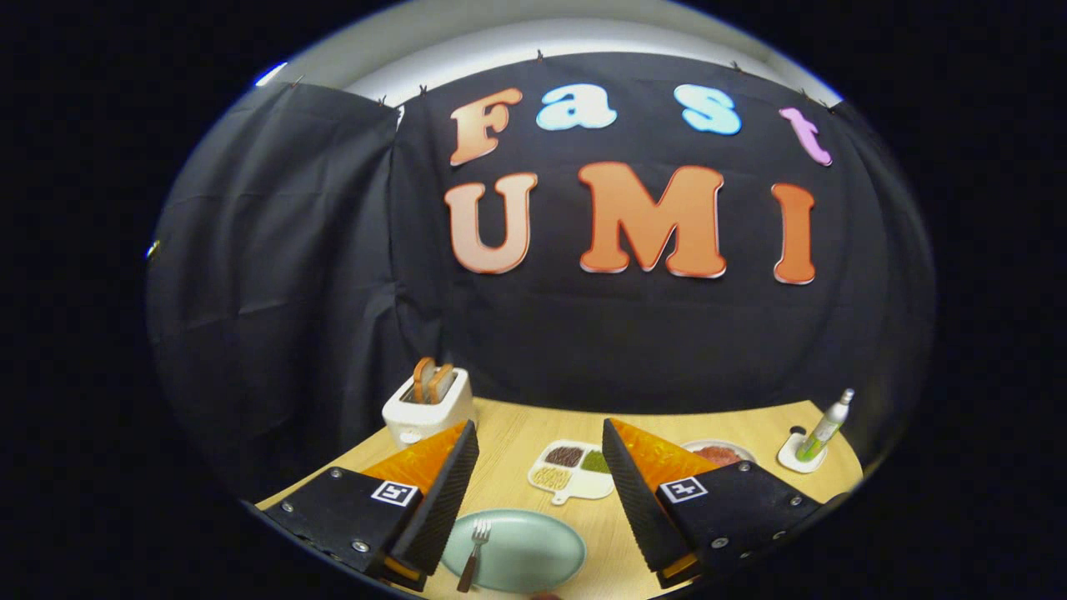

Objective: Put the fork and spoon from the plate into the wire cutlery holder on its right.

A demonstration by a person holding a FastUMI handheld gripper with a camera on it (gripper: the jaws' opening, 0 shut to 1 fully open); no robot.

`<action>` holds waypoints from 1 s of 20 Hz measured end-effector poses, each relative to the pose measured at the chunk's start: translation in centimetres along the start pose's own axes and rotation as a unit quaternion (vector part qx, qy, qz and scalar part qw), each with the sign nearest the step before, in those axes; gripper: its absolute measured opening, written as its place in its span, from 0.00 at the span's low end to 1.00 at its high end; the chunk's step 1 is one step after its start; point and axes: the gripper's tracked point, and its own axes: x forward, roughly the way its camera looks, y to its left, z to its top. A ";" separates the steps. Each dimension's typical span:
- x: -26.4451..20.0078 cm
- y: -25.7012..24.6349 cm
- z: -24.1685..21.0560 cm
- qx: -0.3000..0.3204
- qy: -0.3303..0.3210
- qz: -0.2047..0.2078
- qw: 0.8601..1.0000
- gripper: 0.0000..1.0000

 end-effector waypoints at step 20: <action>4.7 7.2 -25.4 0.041 0.496 0.054 0.866 0.73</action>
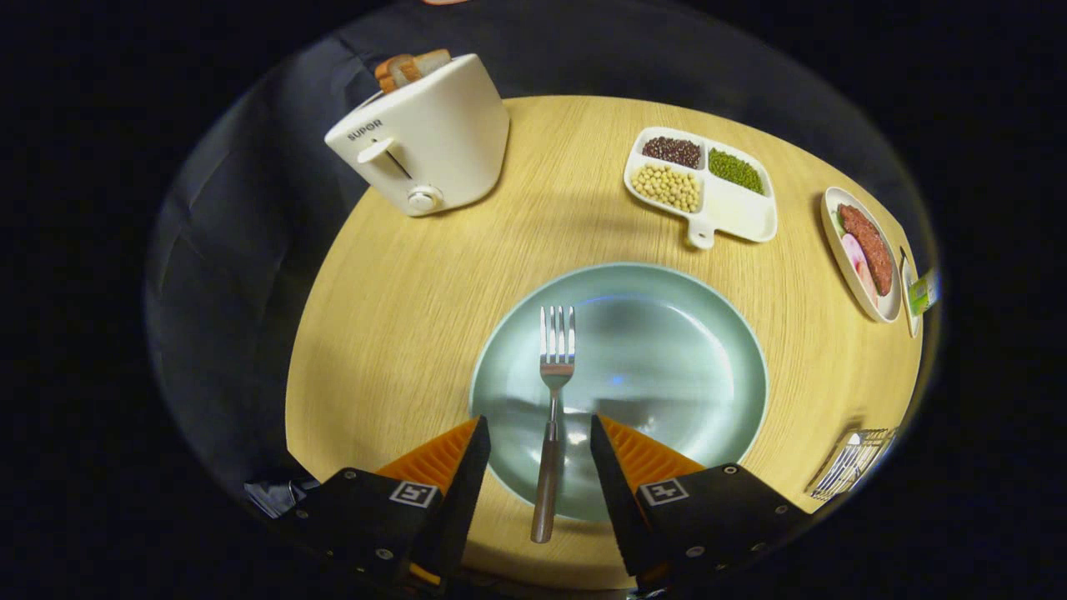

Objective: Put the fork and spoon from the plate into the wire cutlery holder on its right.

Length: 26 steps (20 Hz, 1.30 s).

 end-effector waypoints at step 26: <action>-7.3 -6.2 -0.7 0.063 -0.054 -0.035 0.996 0.05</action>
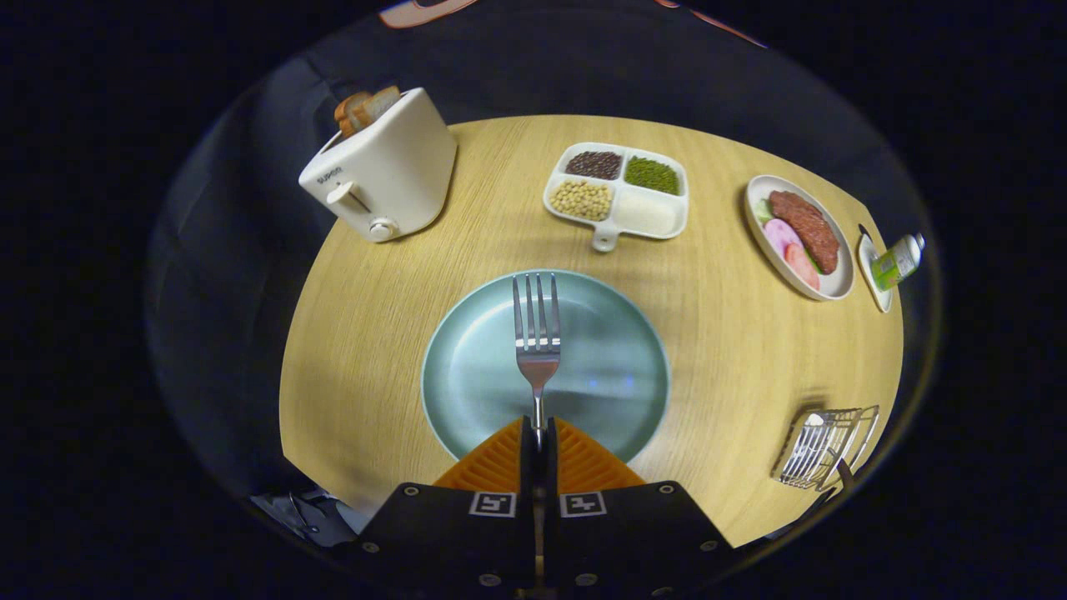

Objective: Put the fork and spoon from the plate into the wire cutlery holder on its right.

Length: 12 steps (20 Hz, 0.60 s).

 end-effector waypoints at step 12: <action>-11.3 -18.5 -7.4 0.155 -0.056 -0.087 0.982 0.05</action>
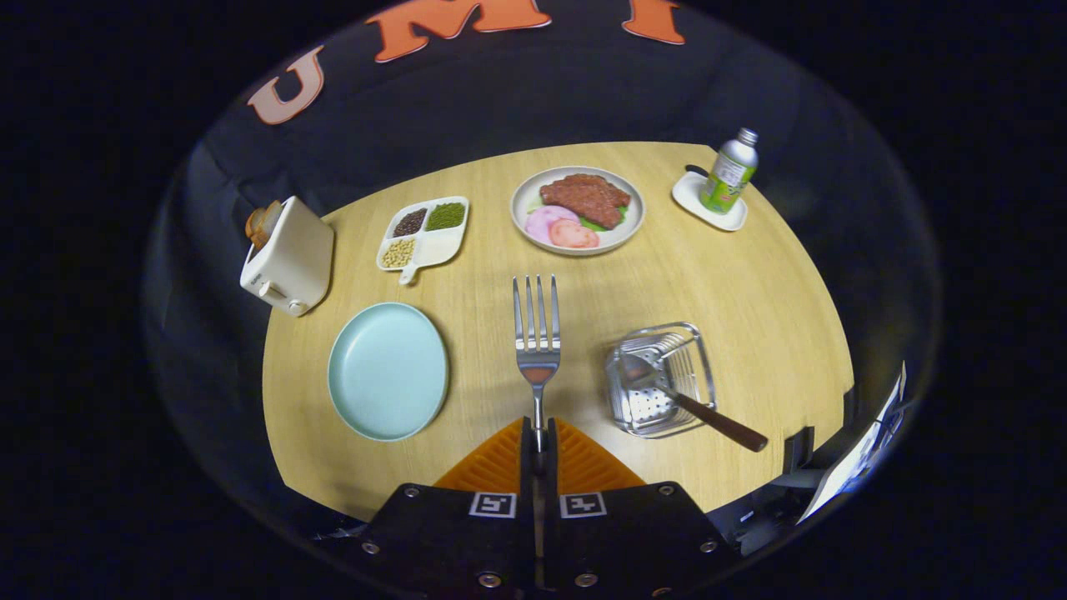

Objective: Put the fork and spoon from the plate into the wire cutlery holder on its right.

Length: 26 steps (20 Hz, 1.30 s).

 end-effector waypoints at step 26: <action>-2.2 -5.0 6.6 -0.024 -0.138 0.043 0.989 0.30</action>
